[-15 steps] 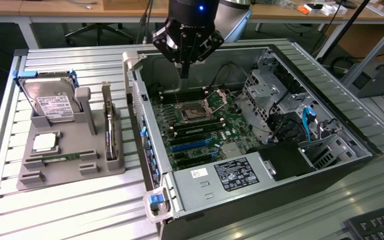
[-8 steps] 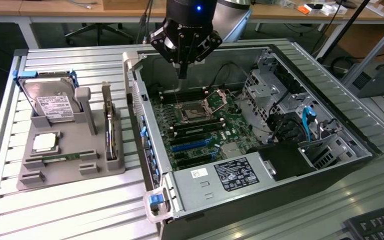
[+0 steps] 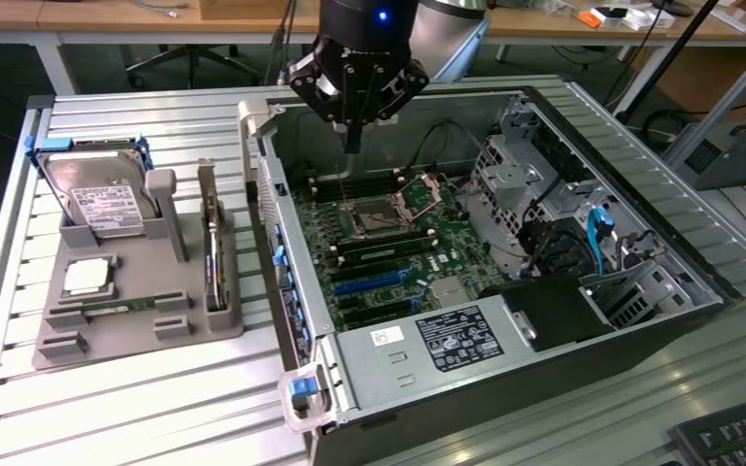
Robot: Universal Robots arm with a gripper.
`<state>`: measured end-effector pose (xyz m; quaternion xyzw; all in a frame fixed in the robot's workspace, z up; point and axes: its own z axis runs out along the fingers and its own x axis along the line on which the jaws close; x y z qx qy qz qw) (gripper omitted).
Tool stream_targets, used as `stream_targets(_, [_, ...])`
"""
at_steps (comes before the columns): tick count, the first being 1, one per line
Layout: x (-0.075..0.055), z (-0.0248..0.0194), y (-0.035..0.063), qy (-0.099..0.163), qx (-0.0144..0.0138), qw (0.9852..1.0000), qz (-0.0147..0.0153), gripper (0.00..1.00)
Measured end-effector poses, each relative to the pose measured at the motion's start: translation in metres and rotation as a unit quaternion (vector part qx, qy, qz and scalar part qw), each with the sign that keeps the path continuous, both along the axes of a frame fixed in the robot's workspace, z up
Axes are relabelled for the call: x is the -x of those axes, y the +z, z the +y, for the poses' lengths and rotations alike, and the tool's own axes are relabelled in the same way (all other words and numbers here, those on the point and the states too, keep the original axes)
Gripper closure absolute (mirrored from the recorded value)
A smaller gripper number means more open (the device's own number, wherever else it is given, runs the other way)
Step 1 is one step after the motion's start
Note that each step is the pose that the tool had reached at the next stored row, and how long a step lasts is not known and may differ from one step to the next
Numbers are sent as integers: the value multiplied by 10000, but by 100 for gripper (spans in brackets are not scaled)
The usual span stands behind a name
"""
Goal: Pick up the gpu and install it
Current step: 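Reach for the gpu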
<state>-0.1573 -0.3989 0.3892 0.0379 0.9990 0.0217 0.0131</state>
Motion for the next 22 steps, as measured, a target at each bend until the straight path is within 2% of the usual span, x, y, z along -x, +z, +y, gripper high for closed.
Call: stream_targets(22, [63, 0, -3, 0, 0, 10000, 0, 90])
